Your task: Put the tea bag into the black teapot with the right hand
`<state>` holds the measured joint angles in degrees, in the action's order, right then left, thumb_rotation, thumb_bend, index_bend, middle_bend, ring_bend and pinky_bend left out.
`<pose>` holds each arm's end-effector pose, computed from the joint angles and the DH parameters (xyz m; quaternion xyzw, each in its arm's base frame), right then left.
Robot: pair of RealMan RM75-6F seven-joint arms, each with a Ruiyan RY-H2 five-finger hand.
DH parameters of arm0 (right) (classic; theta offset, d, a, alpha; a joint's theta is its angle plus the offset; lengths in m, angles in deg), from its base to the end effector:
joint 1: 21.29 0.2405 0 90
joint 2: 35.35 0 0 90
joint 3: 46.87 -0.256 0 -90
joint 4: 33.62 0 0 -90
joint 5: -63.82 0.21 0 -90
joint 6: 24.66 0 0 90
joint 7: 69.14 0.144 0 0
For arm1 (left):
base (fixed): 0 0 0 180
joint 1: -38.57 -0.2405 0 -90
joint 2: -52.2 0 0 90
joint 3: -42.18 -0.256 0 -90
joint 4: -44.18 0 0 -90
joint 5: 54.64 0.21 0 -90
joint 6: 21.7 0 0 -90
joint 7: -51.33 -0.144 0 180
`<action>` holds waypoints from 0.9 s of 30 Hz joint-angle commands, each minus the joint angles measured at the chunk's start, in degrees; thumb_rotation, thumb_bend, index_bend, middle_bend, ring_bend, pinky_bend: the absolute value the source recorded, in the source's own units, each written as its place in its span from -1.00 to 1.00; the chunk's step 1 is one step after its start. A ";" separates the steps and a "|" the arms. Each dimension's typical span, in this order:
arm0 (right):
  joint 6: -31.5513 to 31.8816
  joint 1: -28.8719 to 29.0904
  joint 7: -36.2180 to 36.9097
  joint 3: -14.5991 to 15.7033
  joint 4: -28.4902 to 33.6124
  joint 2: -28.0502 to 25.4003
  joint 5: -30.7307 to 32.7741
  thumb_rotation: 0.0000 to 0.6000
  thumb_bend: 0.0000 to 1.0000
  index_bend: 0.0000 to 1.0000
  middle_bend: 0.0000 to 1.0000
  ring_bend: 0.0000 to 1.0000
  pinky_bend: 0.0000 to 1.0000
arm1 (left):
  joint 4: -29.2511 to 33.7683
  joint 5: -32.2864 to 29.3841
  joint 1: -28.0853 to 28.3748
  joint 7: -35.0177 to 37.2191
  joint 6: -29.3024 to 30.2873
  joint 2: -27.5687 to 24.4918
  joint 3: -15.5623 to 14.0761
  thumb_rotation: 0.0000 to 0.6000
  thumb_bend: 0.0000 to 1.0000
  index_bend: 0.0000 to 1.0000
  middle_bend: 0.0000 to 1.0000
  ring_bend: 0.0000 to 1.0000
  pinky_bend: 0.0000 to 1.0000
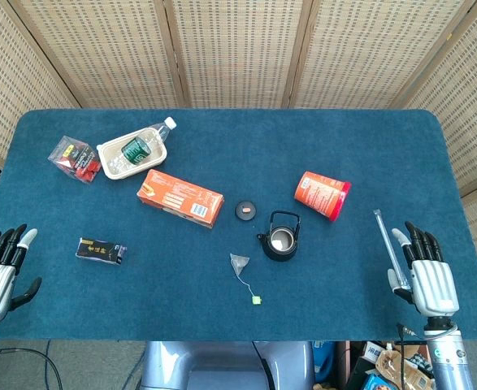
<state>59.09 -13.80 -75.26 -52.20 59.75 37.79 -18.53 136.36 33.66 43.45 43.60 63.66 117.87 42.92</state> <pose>-0.2882 -0.2016 0.1133 0.5718 -0.4080 0.4151 0.5781 -0.3064 0.1730 0.1440 -0.6335 -0.3530 -0.3545 0.5902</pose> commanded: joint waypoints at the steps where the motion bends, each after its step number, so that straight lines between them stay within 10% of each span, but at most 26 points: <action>1: 0.00 -0.02 0.02 -0.05 -0.03 -0.01 0.03 1.00 0.17 -1.00 -0.97 -1.00 -0.79 | -0.05 -0.08 0.08 -0.01 -0.13 0.02 0.04 1.00 -0.27 -1.00 -1.00 -1.00 -1.00; 27: 0.04 0.55 3.57 0.19 -0.04 -1.20 -3.17 1.00 0.17 -1.00 -0.93 -1.00 -0.72 | 0.29 -0.76 0.07 -0.22 0.68 -0.89 0.92 1.00 -0.27 -1.00 -1.00 -1.00 -1.00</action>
<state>59.17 -13.41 -72.18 -52.13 59.66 36.84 -21.24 136.65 32.91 43.51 43.39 64.33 116.98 43.83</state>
